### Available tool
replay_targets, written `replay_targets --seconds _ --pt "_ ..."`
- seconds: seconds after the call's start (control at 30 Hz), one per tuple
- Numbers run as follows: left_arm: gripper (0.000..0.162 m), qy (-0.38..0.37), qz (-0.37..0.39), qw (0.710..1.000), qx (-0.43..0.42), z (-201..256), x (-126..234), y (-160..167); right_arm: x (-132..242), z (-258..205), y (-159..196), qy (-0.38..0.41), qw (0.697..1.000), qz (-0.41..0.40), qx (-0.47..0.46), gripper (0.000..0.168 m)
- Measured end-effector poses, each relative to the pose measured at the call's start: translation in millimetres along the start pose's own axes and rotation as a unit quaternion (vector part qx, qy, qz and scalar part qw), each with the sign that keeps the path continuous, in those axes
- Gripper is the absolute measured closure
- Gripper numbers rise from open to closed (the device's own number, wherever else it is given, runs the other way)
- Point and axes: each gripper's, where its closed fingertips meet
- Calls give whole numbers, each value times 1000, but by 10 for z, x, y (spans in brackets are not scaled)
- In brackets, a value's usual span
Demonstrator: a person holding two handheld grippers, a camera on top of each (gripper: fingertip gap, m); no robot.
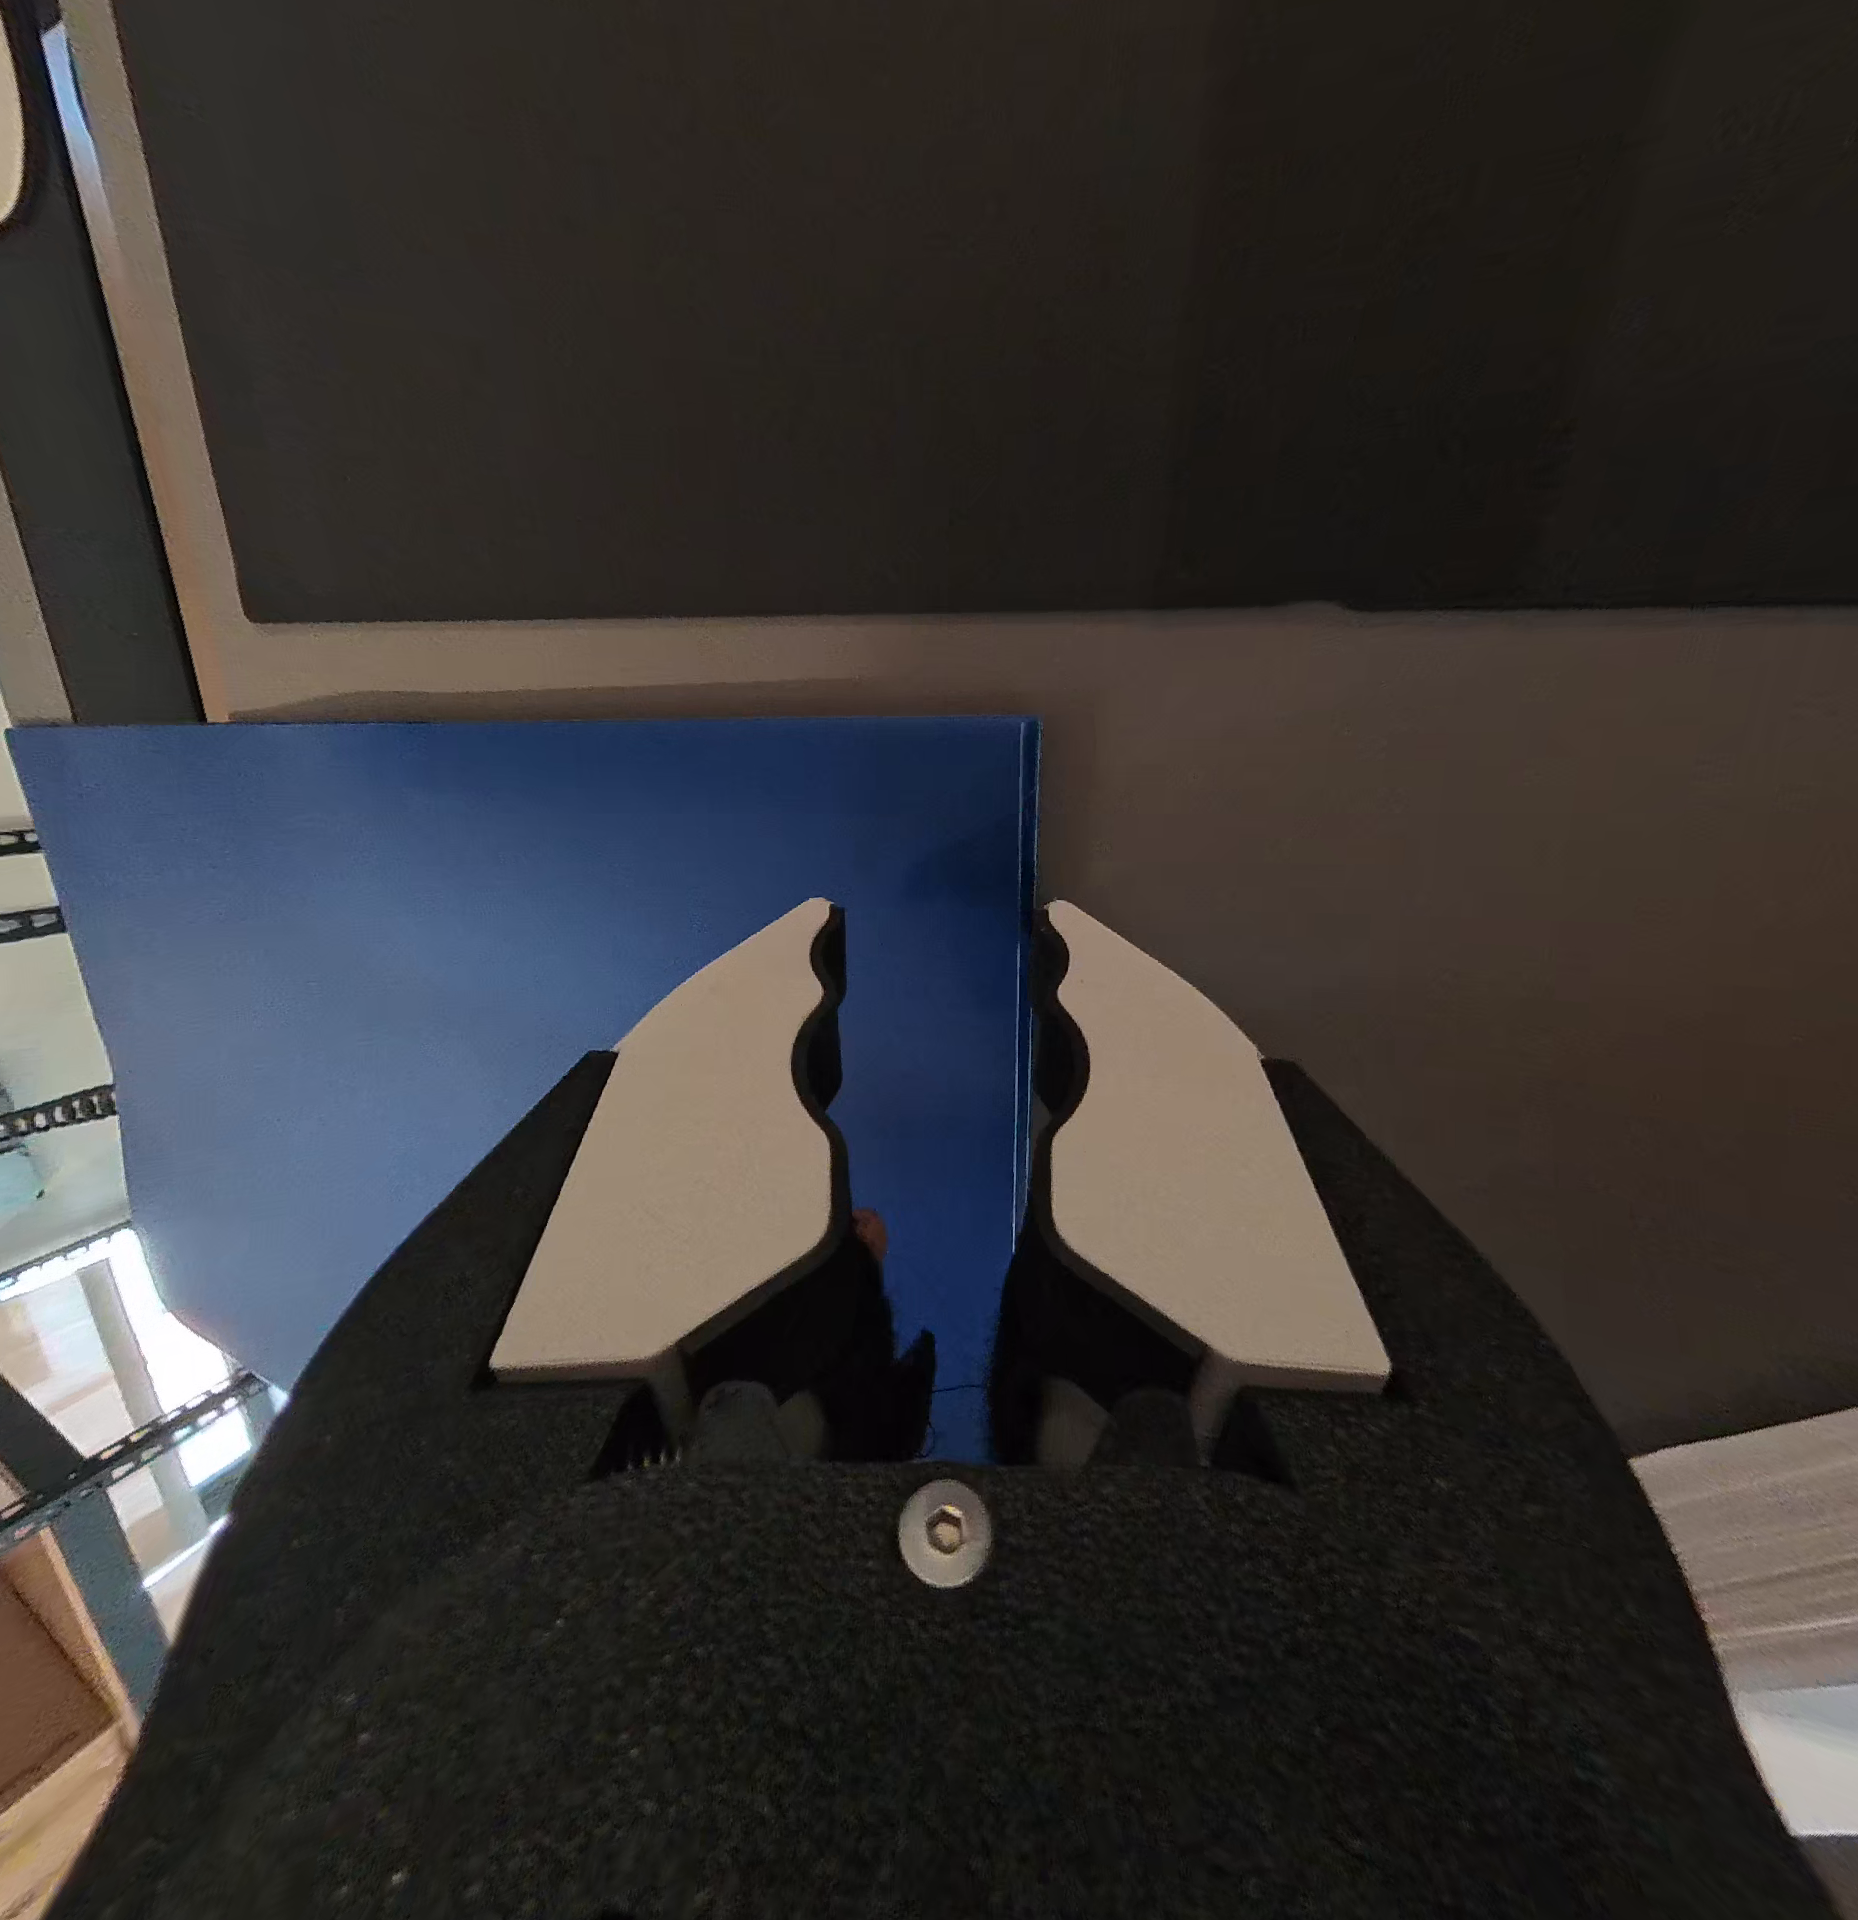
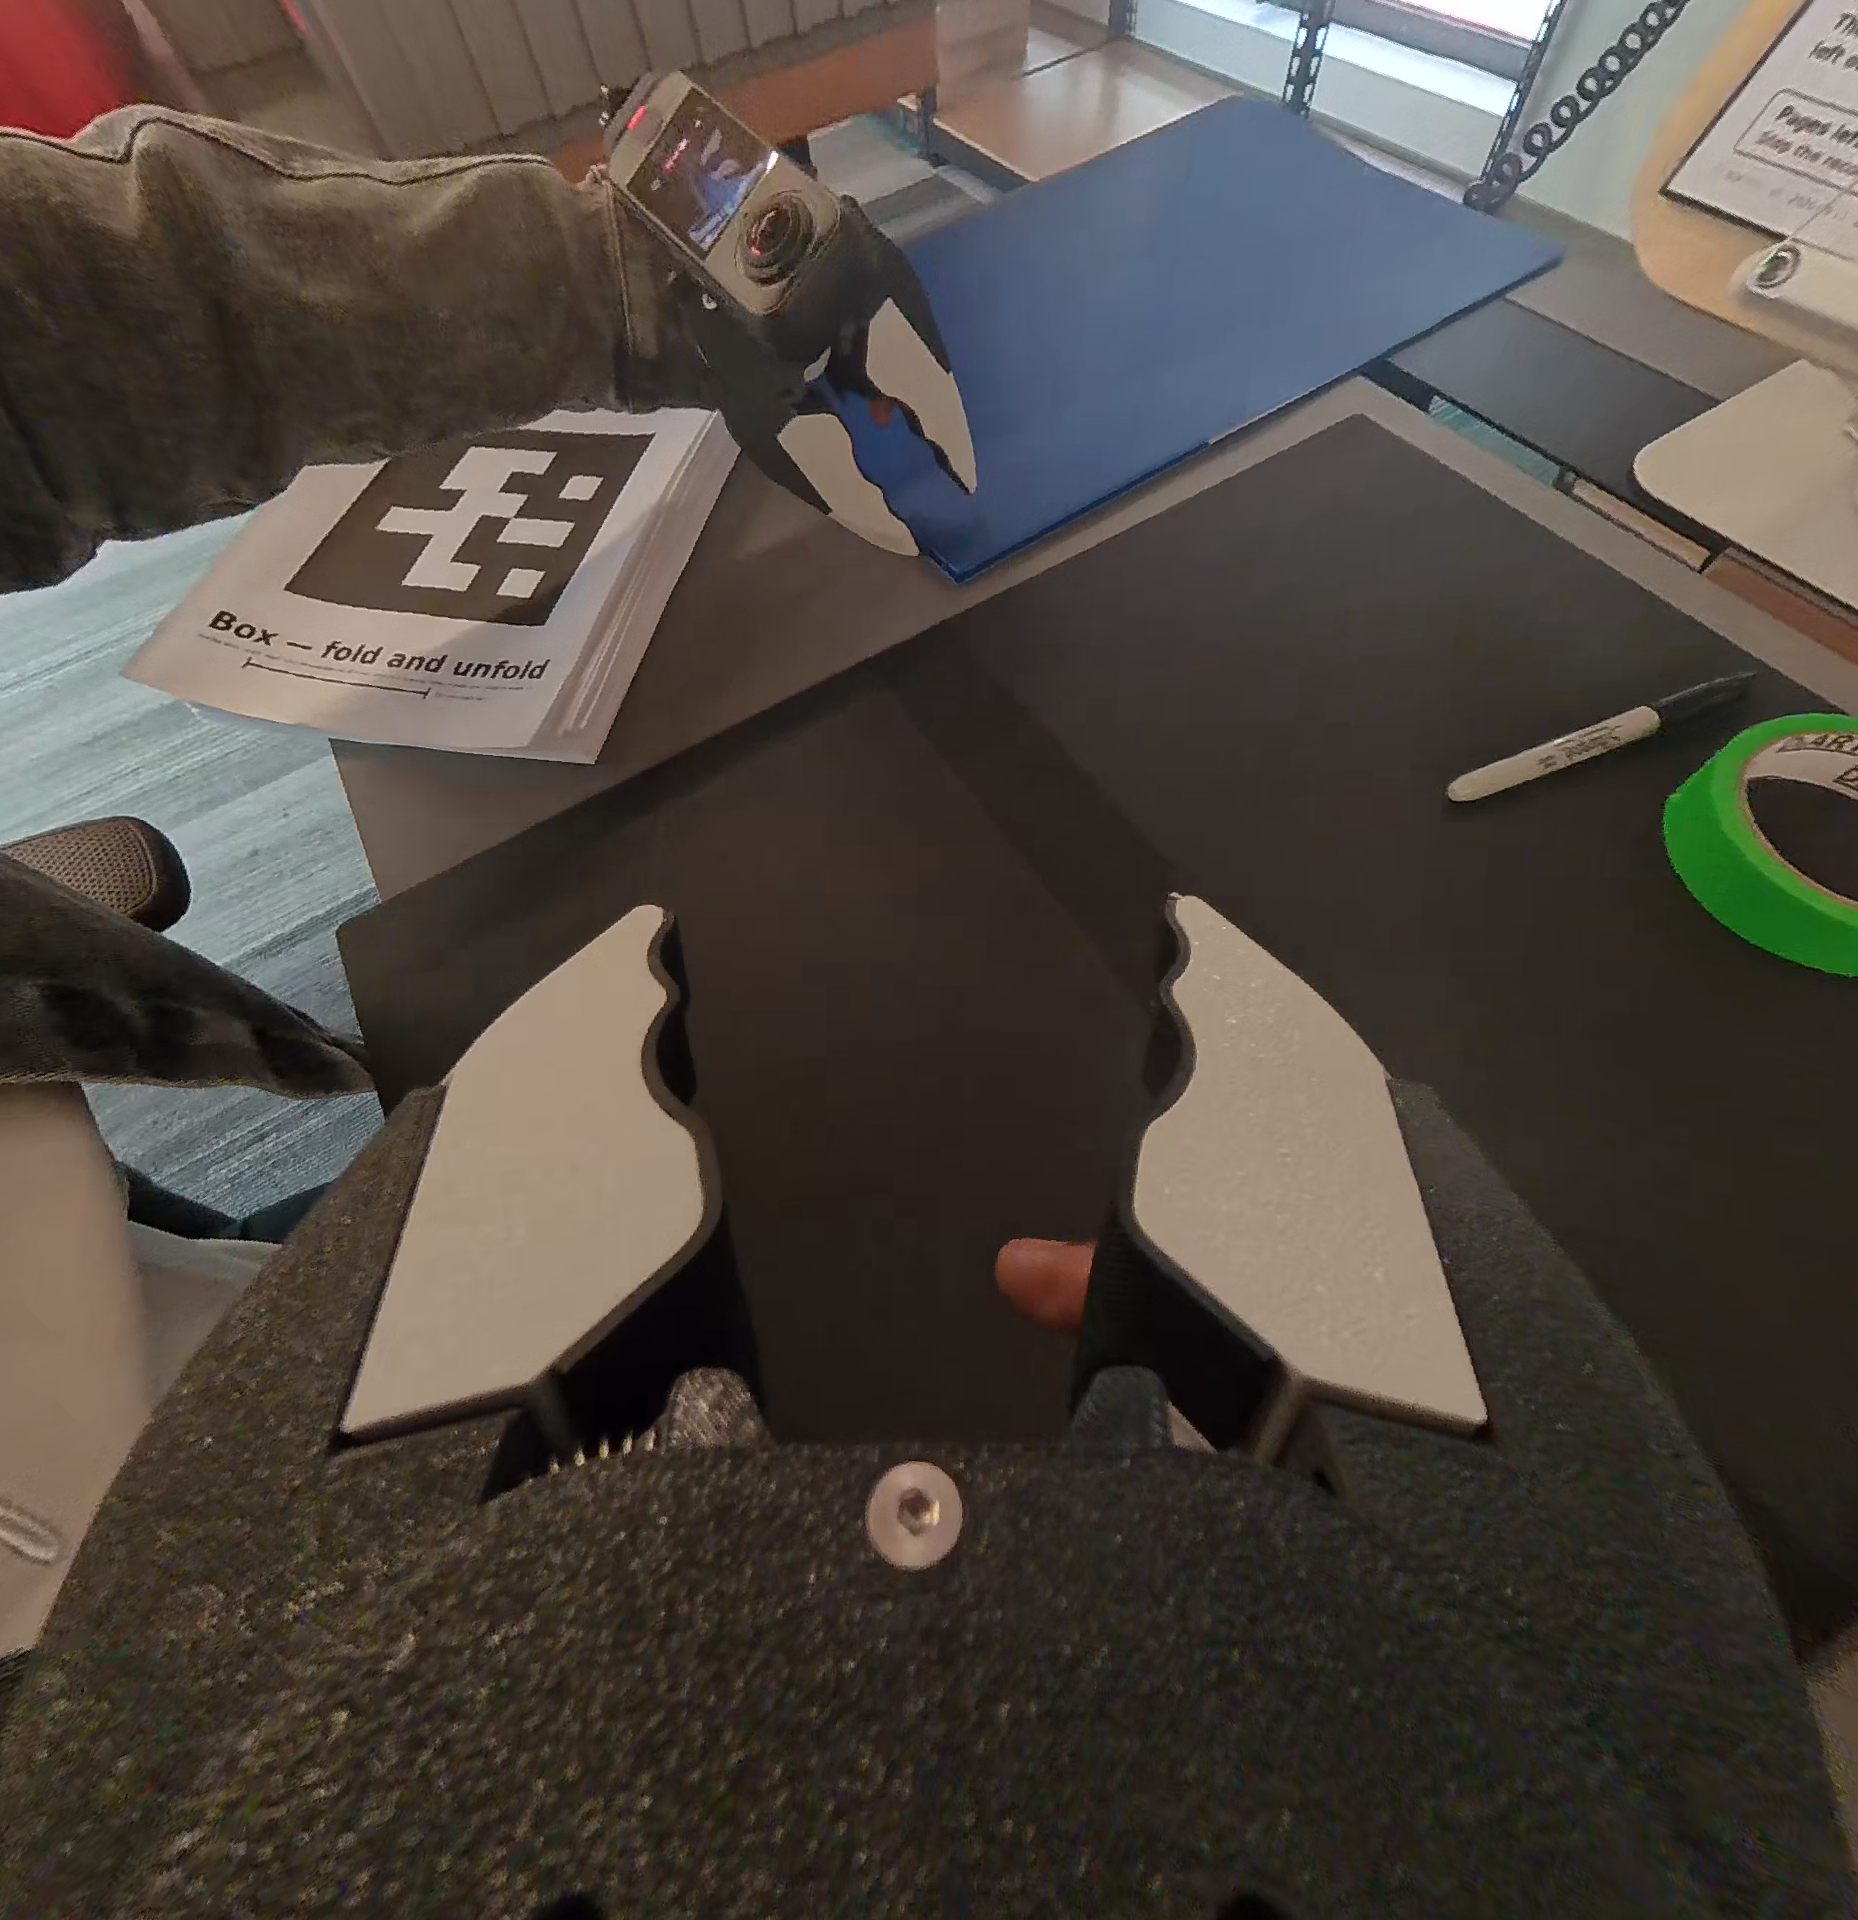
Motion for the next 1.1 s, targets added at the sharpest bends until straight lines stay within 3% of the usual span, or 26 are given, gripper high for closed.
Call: replay_targets --seconds 0.03,0.27,0.33,0.43,0.53,0.63,0.73,0.83,0.87,0.93,0.97,1.0,1.07,1.1 --pt "128 -4 1 1000 -2 -4 3 -2 -19 -17 2 -2 1000 -2 2 82" --pt "132 -18 21 1000 1 -30 38 -12 -172 -146 -62 -22 999 -17 25 83" --pt "135 -40 35 999 -3 -75 70 -41 -270 -186 -129 -28 999 -17 41 91" --pt "156 -102 79 992 0 -186 178 -131 -573 -215 -348 -32 996 3 84 101" --pt "157 -134 95 986 7 -248 258 -143 -1117 -187 -612 -20 986 38 162 104" --pt "158 -139 109 984 26 -267 311 -141 -1864 -87 -766 26 946 76 314 106" --pt "158 -146 120 981 36 -288 387 -138 -2601 -18 -709 71 869 81 484 111" --pt "158 -142 125 981 43 -290 432 -132 -3103 -76 -748 94 809 104 570 111" --pt "158 -140 126 981 43 -286 443 -129 -3195 -110 -837 105 795 126 584 118" --pt "156 -157 129 978 47 -314 489 -106 -3313 -143 -976 114 768 147 612 155" --pt "154 -182 132 973 49 -362 548 -79 -3343 -161 -996 102 761 146 624 164" --pt "149 -204 130 969 55 -398 593 -33 -3340 -171 -1039 93 758 149 628 165" --pt "116 -264 111 954 84 -491 654 135 -3289 -188 -1151 77 766 154 619 166" --pt "108 -292 91 946 105 -533 663 257 -3262 -197 -1216 71 773 153 612 165"
Point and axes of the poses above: each gripper's, where its closed fingertips meet, x back along the fingers, y out of its underside, z = x × y across the jaws, and after that the axes turned 8 degrees about y, right-handed
